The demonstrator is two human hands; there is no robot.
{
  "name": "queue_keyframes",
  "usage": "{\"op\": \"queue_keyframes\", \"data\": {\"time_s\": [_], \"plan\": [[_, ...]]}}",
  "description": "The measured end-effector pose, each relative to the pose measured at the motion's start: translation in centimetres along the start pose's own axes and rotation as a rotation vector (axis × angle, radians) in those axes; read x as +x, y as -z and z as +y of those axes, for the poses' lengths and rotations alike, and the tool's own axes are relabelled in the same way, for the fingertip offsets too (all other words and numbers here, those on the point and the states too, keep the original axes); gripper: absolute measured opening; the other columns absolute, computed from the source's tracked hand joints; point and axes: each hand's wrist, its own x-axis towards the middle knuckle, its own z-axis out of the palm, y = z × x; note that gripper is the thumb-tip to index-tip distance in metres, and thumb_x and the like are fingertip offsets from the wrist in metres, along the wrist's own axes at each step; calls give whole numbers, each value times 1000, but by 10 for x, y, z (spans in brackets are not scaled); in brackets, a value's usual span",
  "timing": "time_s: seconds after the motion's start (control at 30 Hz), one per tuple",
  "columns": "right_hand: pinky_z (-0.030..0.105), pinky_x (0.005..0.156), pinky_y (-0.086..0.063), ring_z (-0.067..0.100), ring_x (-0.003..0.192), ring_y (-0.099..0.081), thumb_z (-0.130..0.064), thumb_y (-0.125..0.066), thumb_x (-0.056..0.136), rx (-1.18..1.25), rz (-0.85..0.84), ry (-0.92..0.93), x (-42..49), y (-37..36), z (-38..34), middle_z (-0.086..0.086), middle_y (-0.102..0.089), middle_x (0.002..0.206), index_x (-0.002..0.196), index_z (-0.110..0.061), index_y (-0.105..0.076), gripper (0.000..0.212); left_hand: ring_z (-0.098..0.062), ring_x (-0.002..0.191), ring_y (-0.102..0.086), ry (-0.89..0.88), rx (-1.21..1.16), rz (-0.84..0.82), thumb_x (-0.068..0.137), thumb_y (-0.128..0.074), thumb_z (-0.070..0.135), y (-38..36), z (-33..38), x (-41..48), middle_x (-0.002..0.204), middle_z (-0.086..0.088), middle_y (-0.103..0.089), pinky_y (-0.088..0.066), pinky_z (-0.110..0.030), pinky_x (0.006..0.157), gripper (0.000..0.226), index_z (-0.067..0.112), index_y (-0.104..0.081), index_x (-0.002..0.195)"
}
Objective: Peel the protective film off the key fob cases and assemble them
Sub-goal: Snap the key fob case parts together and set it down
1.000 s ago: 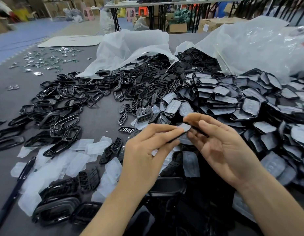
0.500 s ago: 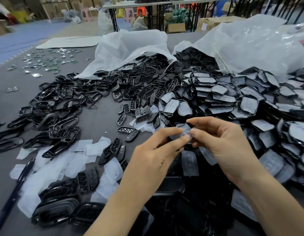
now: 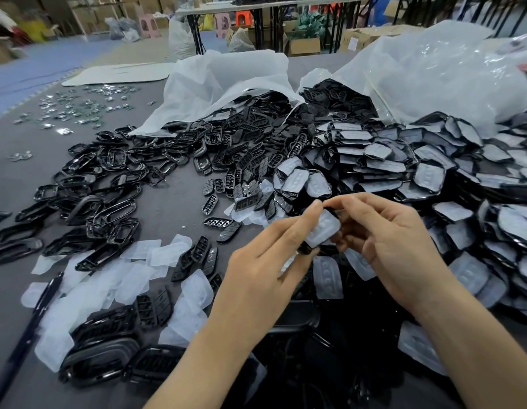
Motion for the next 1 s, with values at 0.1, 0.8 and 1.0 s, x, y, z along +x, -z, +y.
{"op": "queue_keyframes", "data": {"time_s": [0.1,0.8,1.0], "plan": [[21,56,-50,19,67,-61,-10,-62,85,-71,11,54,-1,2,1,15,-67,78,88,-10,-74,11,-3,93,-60,11,-8,-16,89,-65,16,1,2,1,110,2,-67,-46,-7,82,50,11,-48,136],[19,54,-50,14,62,-62,-10,-64,81,16,60,89,-2,-2,-3,4,-69,70,77,-15,-76,13,-5,114,-58,38,-33,28,88,-66,14,0,2,1,128,-3,-60,-46,-14,95,34,10,-65,121],[19,52,-49,13,60,-61,-7,-62,83,9,55,88,-2,-2,-2,4,-69,69,81,-11,-73,12,-6,107,-61,40,-32,16,87,-67,19,1,4,2,126,-5,-62,-47,-13,92,31,10,-67,116]]}}
